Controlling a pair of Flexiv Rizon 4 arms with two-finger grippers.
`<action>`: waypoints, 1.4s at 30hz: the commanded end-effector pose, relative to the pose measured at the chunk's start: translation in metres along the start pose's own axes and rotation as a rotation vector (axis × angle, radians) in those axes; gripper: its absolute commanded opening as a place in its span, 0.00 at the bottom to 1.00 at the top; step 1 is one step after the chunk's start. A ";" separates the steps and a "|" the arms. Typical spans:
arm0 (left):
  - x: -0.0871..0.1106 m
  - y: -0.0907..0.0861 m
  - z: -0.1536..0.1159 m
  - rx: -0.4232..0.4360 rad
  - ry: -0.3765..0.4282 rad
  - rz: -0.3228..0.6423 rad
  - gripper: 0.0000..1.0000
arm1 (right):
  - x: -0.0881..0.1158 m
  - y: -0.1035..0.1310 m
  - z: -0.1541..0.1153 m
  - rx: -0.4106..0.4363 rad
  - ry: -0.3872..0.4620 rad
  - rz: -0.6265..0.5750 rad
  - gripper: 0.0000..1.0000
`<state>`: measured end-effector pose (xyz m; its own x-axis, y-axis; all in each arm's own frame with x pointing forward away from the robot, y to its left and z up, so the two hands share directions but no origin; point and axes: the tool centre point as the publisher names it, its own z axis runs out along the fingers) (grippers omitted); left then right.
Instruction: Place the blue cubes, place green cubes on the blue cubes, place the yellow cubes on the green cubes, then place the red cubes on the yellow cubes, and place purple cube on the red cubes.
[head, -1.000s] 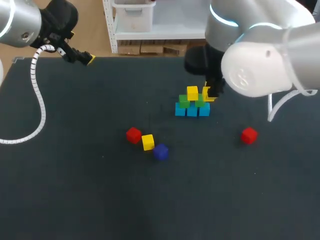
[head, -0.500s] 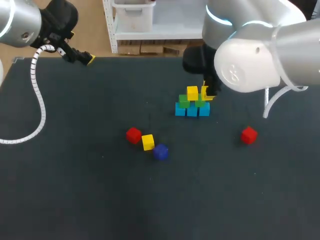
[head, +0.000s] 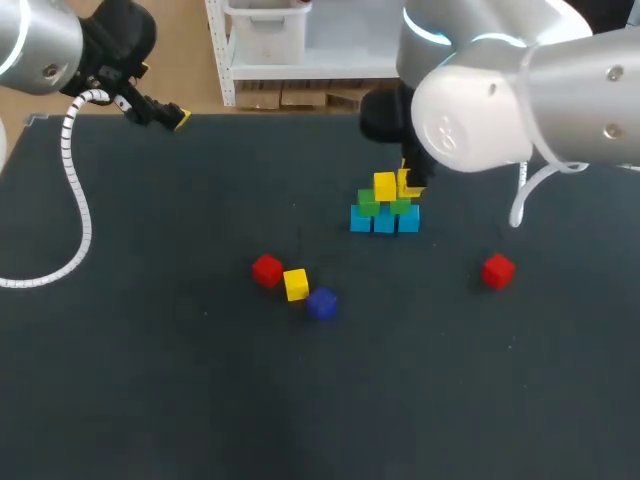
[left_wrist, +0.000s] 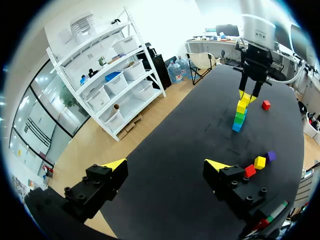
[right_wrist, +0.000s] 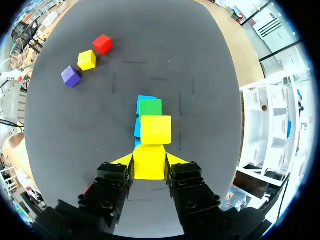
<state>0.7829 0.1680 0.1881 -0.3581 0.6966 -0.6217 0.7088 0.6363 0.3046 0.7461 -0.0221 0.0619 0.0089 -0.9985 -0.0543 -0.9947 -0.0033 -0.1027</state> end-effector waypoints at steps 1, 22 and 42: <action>0.001 0.001 0.000 0.005 -0.005 0.003 1.00 | -0.001 -0.005 0.003 -0.010 0.001 0.002 0.00; 0.001 0.001 0.000 0.005 -0.005 0.003 1.00 | 0.000 -0.012 0.012 -0.018 0.021 0.018 0.00; 0.001 0.001 0.000 0.005 -0.005 0.003 1.00 | 0.003 -0.010 0.007 -0.025 -0.006 0.049 1.00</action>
<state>0.7829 0.1680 0.1881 -0.3581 0.6966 -0.6217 0.7088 0.6363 0.3046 0.7585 -0.0217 0.0537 -0.0400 -0.9976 -0.0561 -0.9963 0.0441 -0.0734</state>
